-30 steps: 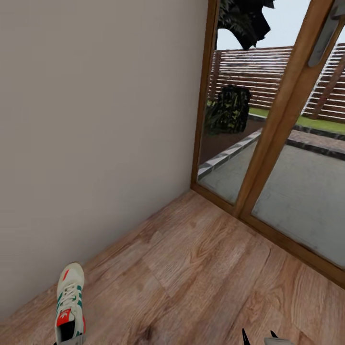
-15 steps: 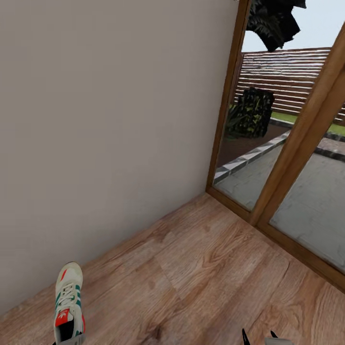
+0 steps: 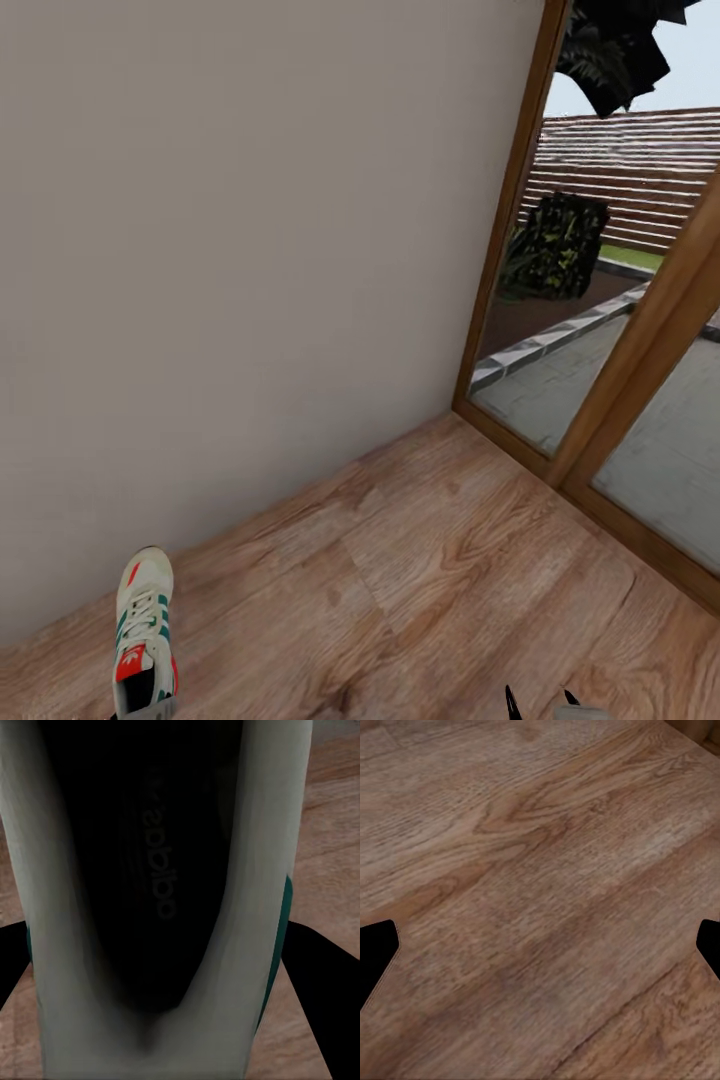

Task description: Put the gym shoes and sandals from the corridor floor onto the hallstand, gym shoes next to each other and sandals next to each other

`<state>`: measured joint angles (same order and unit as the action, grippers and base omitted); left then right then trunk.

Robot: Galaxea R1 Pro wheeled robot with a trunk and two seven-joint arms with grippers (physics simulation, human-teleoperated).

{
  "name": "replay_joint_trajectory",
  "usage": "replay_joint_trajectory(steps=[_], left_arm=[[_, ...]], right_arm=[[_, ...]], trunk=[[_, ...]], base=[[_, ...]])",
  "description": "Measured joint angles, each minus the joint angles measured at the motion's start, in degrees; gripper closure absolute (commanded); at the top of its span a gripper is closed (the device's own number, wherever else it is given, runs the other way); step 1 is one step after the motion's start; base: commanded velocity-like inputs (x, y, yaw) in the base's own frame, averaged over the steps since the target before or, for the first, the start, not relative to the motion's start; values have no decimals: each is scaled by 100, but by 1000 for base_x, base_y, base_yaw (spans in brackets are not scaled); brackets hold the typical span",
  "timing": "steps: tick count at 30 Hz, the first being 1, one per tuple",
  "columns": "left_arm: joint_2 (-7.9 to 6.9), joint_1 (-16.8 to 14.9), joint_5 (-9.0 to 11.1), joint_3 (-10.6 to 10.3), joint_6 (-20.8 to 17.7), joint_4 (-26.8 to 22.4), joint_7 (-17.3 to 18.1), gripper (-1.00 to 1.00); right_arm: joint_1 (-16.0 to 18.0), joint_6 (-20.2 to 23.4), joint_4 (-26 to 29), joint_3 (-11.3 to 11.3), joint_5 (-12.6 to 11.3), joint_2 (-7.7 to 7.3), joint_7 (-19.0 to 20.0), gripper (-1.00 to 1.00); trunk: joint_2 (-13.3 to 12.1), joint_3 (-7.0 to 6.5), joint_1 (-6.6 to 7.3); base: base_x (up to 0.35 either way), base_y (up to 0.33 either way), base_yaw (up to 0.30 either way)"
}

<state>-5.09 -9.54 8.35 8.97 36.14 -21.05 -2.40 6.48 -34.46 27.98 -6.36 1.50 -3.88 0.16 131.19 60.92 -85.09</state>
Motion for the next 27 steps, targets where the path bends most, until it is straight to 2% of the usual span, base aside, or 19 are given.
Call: replay_joint_trajectory(steps=[27], left_arm=[[8,0,3,0,-1,0,0,100]], right_arm=[[0,-4,16,-2,8,9,-40,-100]], trunk=[[0,-190,0]], base=[[0,0,182]])
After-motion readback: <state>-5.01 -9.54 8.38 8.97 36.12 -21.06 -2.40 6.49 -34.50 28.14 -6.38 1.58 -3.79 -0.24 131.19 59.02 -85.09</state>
